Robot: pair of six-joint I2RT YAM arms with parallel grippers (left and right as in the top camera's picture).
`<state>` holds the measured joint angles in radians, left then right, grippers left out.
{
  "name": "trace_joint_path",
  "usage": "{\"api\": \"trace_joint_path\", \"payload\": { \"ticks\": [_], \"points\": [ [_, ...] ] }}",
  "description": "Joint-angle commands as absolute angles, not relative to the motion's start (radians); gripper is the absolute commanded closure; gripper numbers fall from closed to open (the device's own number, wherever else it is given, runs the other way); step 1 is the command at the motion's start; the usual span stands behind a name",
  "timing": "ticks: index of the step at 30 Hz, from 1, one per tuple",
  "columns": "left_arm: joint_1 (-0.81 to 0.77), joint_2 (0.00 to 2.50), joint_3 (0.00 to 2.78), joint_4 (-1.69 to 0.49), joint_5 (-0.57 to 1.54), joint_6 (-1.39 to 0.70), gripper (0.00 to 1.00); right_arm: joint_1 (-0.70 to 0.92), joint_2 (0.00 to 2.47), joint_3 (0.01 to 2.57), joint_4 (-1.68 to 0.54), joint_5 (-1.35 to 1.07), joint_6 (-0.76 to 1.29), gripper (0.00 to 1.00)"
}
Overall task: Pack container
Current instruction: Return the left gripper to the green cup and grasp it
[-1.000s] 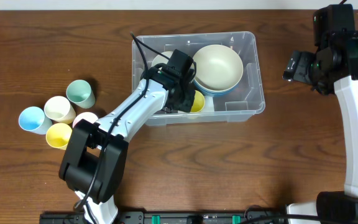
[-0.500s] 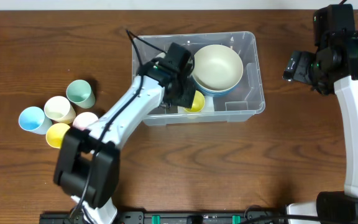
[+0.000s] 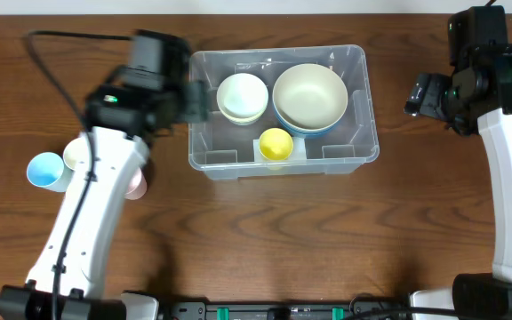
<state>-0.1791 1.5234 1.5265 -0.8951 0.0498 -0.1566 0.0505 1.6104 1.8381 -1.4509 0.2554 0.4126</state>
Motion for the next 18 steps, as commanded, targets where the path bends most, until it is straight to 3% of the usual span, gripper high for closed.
{"api": "trace_joint_path", "payload": {
  "ticks": [1, 9, 18],
  "points": [
    [-0.062, 1.561, 1.529, -0.881, 0.006, -0.156, 0.30, 0.046, 1.609, 1.842, -1.452, 0.269, 0.410, 0.01],
    [0.106, 1.733, 1.528, -0.819, 0.007, -0.154, 0.30, 0.046, 1.609, 1.842, -1.452, 0.269, 0.410, 0.01],
    [0.130, 1.958, 1.528, -0.811, 0.006, -0.115, 0.30, 0.046, 1.609, 1.842, -1.452, 0.269, 0.410, 0.01]
  ]
}}
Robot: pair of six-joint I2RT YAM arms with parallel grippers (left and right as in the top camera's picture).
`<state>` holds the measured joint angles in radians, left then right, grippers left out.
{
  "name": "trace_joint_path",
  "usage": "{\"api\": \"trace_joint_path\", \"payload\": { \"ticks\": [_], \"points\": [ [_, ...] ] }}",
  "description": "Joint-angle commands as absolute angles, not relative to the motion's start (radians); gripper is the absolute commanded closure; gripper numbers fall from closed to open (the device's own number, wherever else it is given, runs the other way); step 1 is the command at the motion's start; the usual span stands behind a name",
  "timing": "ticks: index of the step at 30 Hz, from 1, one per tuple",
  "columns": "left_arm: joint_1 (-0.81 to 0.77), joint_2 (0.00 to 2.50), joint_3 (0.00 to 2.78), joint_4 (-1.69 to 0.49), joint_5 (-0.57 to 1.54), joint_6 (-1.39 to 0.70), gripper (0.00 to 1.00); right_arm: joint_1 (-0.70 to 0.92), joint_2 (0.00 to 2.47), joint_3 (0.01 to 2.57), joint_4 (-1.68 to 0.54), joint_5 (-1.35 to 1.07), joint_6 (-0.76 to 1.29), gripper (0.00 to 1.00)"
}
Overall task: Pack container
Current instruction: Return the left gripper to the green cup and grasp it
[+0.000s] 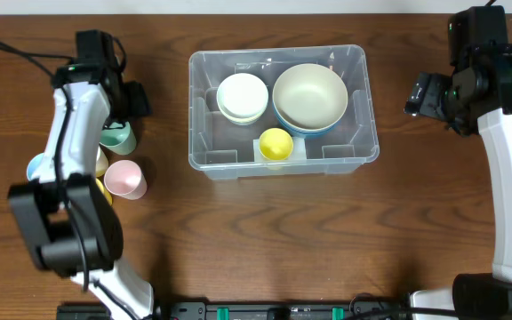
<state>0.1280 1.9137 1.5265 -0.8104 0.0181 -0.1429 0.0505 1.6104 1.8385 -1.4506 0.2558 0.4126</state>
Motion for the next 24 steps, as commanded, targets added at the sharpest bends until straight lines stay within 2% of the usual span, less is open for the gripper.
{"api": "trace_joint_path", "payload": {
  "ticks": [1, 4, 6, 9, 11, 12, 18, 24],
  "points": [
    [0.130, 1.982, 1.528, -0.810, 0.006, -0.115, 0.30, 0.046, 1.609, 1.842, -1.452, 0.269, 0.410, 0.01],
    [0.130, 2.024, 1.528, -0.809, 0.006, -0.116, 0.31, 0.046, 1.609, 1.842, -1.452, 0.269, 0.410, 0.01],
    [0.130, 2.044, 1.528, -0.808, 0.006, -0.116, 0.39, 0.046, 1.609, 1.842, -1.452, 0.269, 0.410, 0.01],
    [0.130, 2.053, 1.528, -0.808, 0.006, -0.117, 0.74, 0.046, 1.609, 1.842, -1.452, 0.269, 0.410, 0.01],
    [0.130, 2.048, 1.528, -0.808, 0.006, -0.117, 0.89, 0.046, 1.609, 1.842, -1.452, 0.269, 0.410, 0.01],
    [0.130, 2.044, 1.530, -0.812, 0.006, -0.120, 0.93, 0.046, 1.609, 1.842, -1.452, 0.269, 0.410, 0.01],
    [0.128, 1.976, 1.543, -0.844, 0.007, -0.186, 0.94, 0.046, 1.609, 1.842, -1.452, 0.269, 0.410, 0.01],
    [0.093, 1.768, 1.544, -0.855, 0.101, -0.206, 0.94, 0.046, 1.609, 1.842, -1.452, 0.269, 0.410, 0.01]
  ]
}}
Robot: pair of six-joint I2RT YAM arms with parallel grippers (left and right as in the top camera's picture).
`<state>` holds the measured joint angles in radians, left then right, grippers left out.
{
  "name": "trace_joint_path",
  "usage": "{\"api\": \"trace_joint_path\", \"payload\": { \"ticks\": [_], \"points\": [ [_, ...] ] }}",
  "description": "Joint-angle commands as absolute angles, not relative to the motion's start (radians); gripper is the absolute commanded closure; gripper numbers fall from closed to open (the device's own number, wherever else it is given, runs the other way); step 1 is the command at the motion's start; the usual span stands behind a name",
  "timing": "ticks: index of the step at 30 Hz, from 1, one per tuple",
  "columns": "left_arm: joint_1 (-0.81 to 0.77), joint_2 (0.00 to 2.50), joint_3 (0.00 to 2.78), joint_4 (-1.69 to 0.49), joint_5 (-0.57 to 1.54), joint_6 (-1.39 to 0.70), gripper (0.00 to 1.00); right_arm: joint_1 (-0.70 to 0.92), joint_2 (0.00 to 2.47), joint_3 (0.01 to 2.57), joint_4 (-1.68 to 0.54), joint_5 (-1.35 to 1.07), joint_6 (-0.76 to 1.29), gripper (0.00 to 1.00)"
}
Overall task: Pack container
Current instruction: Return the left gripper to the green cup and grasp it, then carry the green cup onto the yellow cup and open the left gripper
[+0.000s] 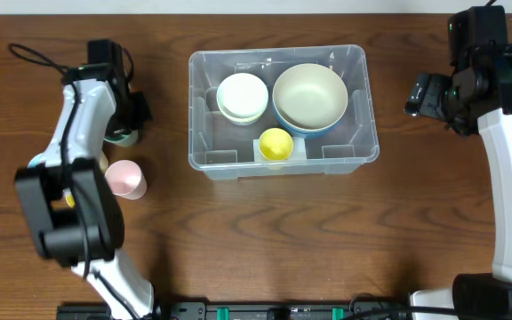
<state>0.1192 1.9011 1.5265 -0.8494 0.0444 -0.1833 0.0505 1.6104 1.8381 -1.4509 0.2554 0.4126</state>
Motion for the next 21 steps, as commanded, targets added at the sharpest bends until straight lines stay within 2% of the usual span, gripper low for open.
{"api": "trace_joint_path", "payload": {
  "ticks": [1, 6, 10, 16, 21],
  "points": [
    [0.077, 1.723, 1.544, -0.858, 0.117, -0.208, 0.94, 0.046, 1.609, 1.842, -1.452, 0.269, 0.410, 0.01],
    [-0.068, 1.523, 1.544, -0.858, 0.154, -0.207, 0.94, 0.046, 1.609, 1.842, -1.452, 0.269, 0.410, 0.01],
    [-0.281, 1.442, 1.544, -0.857, 0.153, -0.184, 0.94, 0.046, 1.609, 1.842, -1.452, 0.269, 0.410, 0.01],
    [-0.542, 1.500, 1.542, -0.844, 0.078, -0.131, 0.94, 0.046, 1.609, 1.842, -1.452, 0.269, 0.410, 0.01],
    [-0.643, 1.626, 1.542, -0.834, 0.059, -0.127, 0.94, 0.046, 1.609, 1.842, -1.452, 0.269, 0.410, 0.01]
  ]
}}
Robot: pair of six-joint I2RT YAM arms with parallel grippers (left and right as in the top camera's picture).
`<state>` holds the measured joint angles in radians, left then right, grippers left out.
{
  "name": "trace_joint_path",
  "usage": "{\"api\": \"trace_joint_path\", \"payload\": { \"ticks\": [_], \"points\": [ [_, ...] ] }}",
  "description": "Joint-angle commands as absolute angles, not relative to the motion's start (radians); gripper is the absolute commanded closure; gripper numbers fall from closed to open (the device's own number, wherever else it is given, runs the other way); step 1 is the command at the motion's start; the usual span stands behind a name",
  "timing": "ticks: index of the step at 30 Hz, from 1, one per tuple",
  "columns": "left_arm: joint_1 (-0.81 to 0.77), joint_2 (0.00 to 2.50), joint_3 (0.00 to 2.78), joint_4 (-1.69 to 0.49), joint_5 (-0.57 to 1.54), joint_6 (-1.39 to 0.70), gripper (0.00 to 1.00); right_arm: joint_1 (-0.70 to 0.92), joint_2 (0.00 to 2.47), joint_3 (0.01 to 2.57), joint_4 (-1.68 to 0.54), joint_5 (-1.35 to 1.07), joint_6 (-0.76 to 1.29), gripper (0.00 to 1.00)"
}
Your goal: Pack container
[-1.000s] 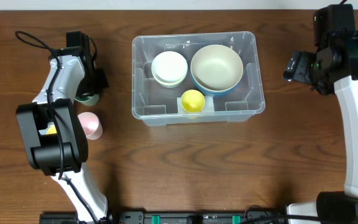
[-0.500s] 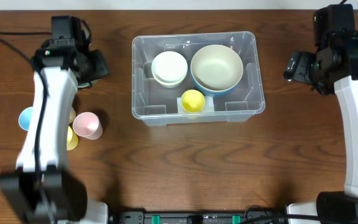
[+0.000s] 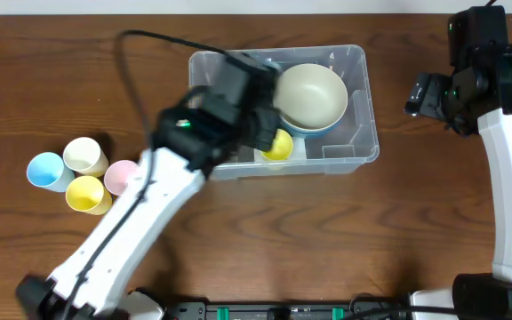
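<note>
The clear plastic container (image 3: pixel 363 133) stands at the back middle of the table. In it are a large cream bowl (image 3: pixel 311 96) and a small yellow cup (image 3: pixel 279 146). My left arm reaches across the container's left half, and its gripper (image 3: pixel 263 124) sits low over the bin beside the yellow cup. The wrist hides its fingers and whatever is between them. On the table at the left stand a blue cup (image 3: pixel 44 171), a cream cup (image 3: pixel 84 155), a yellow cup (image 3: pixel 87 194) and a pink cup (image 3: pixel 123 174). My right gripper (image 3: pixel 419 94) hangs to the right of the container.
The left arm's cable (image 3: pixel 132 62) loops over the table left of the container. My right arm runs along the right edge. The table's far edge lies just behind the container.
My left arm was at the far left with its gripper over a green cup. Now it reaches over the container's left half, and the green cup no longer shows on the table. The right arm is unmoved.
First my left gripper was beside the container's left wall. Then it was at the far left next to a green cup among the loose cups, then right over that cup. Now it is above the container, hiding the stacked white bowls, and the green cup is out of sight.
</note>
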<state>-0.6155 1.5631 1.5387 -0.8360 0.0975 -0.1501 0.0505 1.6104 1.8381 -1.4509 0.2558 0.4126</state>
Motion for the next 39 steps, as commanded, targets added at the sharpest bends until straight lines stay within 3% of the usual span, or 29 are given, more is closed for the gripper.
{"api": "trace_joint_path", "payload": {
  "ticks": [1, 14, 15, 18, 20, 30, 39],
  "points": [
    [-0.653, 1.651, 1.542, -0.832, 0.059, -0.127, 0.94, 0.046, 1.609, 1.842, -1.452, 0.269, 0.410, 0.01],
    [-0.674, 1.826, 1.542, -0.817, 0.059, -0.128, 0.93, 0.046, 1.609, 1.842, -1.452, 0.269, 0.410, 0.01],
    [-0.674, 1.826, 1.542, -0.814, 0.059, -0.128, 0.89, 0.046, 1.609, 1.842, -1.452, 0.269, 0.410, 0.01],
    [-0.674, 1.826, 1.542, -0.813, 0.059, -0.128, 0.57, 0.046, 1.609, 1.842, -1.452, 0.269, 0.410, 0.01],
    [-0.674, 1.826, 1.542, -0.813, 0.059, -0.128, 0.44, 0.046, 1.609, 1.842, -1.452, 0.269, 0.410, 0.01],
    [-0.611, 1.713, 1.574, -0.841, 0.059, -0.140, 0.41, 0.046, 1.609, 1.842, -1.452, 0.269, 0.410, 0.01],
    [-0.380, 1.413, 1.584, -0.968, -0.063, -0.144, 0.41, 0.046, 1.609, 1.842, -1.452, 0.269, 0.410, 0.01]
  ]
}}
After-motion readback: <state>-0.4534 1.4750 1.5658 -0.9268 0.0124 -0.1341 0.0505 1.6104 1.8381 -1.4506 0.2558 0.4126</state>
